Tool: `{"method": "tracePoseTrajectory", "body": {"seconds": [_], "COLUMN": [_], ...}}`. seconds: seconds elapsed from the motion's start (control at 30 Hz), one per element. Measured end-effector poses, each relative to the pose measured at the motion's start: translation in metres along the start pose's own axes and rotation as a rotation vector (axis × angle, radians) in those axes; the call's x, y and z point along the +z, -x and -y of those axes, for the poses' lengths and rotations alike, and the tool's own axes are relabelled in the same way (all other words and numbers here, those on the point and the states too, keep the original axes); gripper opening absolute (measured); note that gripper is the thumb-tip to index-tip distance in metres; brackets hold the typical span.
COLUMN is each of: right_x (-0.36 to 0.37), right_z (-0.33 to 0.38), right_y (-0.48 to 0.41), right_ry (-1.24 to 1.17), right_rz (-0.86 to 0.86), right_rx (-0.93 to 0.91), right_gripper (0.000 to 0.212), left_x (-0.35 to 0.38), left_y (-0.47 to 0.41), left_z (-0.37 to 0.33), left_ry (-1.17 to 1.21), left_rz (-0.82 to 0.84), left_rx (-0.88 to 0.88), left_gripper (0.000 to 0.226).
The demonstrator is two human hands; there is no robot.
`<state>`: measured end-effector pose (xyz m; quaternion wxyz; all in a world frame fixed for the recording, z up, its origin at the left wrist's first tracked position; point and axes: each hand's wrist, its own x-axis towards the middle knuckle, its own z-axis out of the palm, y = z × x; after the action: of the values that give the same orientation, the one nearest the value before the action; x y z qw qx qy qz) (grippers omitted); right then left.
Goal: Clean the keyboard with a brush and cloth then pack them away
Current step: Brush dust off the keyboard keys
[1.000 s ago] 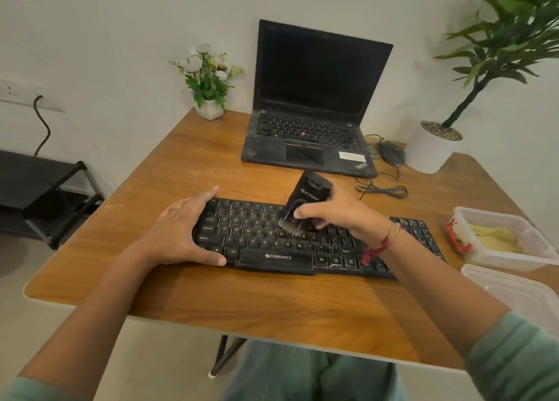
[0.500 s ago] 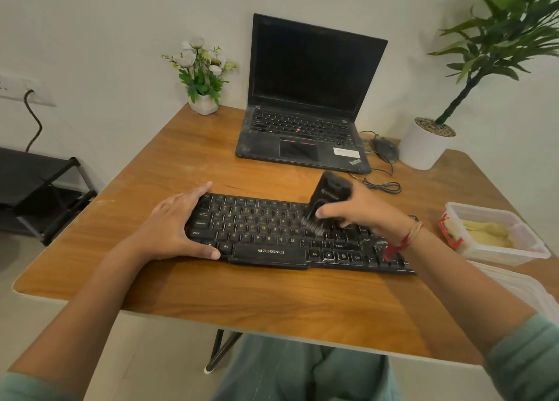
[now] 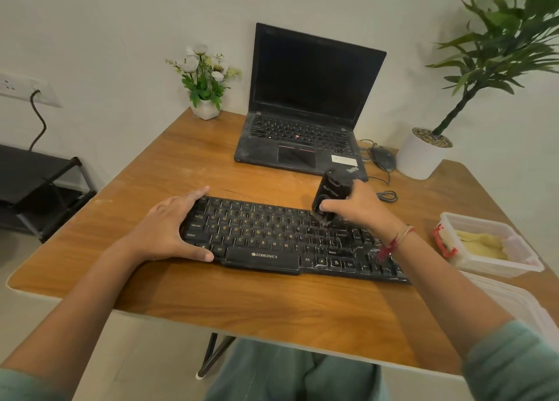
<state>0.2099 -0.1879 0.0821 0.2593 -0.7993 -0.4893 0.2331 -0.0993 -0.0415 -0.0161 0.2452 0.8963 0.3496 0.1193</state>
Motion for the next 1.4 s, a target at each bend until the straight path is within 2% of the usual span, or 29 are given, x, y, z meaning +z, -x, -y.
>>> {"method": "tracePoseTrajectory", "body": {"seconds": [0.13,0.17,0.2,0.27,0.33,0.37,0.5,0.53,0.57,0.7,0.73,0.8,0.87,0.9,1.07,1.13,1.27,1.33,1.4], "right_x": [0.020,0.019,0.014,0.004,0.002,0.006,0.033,0.034,0.032,0.009,0.008,0.017,0.027,0.028,0.004,0.011,0.020,0.011,0.004], "right_z": [0.009,0.009,0.009,0.003,0.000,0.000,0.016,0.015,0.015,0.004,0.003,0.007,0.011,0.009,0.002,0.001,0.005,-0.002,-0.007], "right_y": [0.024,0.024,0.020,0.007,-0.001,0.000,0.028,0.028,0.024,-0.006,-0.006,0.006,0.019,0.019,-0.006,-0.002,0.016,0.010,0.001], "right_ry": [0.013,-0.022,-0.071,-0.151,-0.106,-0.081,-0.150,-0.109,-0.070,0.078,0.041,-0.142,-0.163,-0.146,0.044,0.062,-0.059,-0.129,-0.098], "right_rz": [0.305,0.333,0.305,0.134,-0.019,-0.013,0.351,0.371,0.324,-0.058,-0.062,0.116,0.304,0.315,-0.081,-0.036,0.261,0.247,0.087], "right_rx": [-0.151,-0.149,-0.120,-0.014,0.029,0.016,-0.098,-0.118,-0.117,-0.007,0.001,-0.007,-0.048,-0.067,-0.006,-0.027,-0.104,-0.032,0.008], "right_gripper": [0.021,0.023,0.027,0.028,0.022,0.023,0.027,0.026,0.026,0.028,0.029,0.029,0.031,0.030,0.024,0.025,0.026,0.031,0.028], "left_x": [0.000,-0.001,-0.001,-0.001,-0.001,-0.001,-0.001,-0.001,-0.001,-0.001,-0.001,-0.002,-0.002,-0.002,-0.003,-0.003,-0.005,-0.004,-0.004], "left_y": [0.000,-0.001,0.000,0.000,0.001,0.001,0.000,0.000,0.001,0.001,0.001,0.002,0.001,0.001,0.002,0.002,0.003,0.002,0.002], "left_z": [-0.001,-0.001,-0.002,-0.002,-0.002,-0.001,-0.001,-0.001,-0.001,-0.002,-0.002,-0.003,-0.003,-0.003,-0.003,-0.004,-0.007,-0.007,-0.006], "left_ry": [-0.003,-0.002,-0.001,-0.004,-0.003,-0.002,-0.005,-0.002,0.004,0.025,0.029,0.029,0.023,0.025,0.039,0.038,0.049,0.040,0.036], "left_rz": [0.004,0.009,0.013,0.011,0.009,0.009,0.008,0.005,0.005,0.003,0.004,0.009,0.011,0.013,0.016,0.012,0.005,0.005,0.013], "left_rx": [-0.003,-0.001,0.001,0.007,0.011,0.014,0.013,0.013,0.014,0.023,0.026,0.029,0.028,0.026,0.016,0.030,0.026,0.027,0.019], "left_gripper": [0.131,0.130,0.129,0.128,0.127,0.128,0.133,0.134,0.134,0.130,0.128,0.127,0.128,0.129,0.131,0.131,0.132,0.132,0.130]}}
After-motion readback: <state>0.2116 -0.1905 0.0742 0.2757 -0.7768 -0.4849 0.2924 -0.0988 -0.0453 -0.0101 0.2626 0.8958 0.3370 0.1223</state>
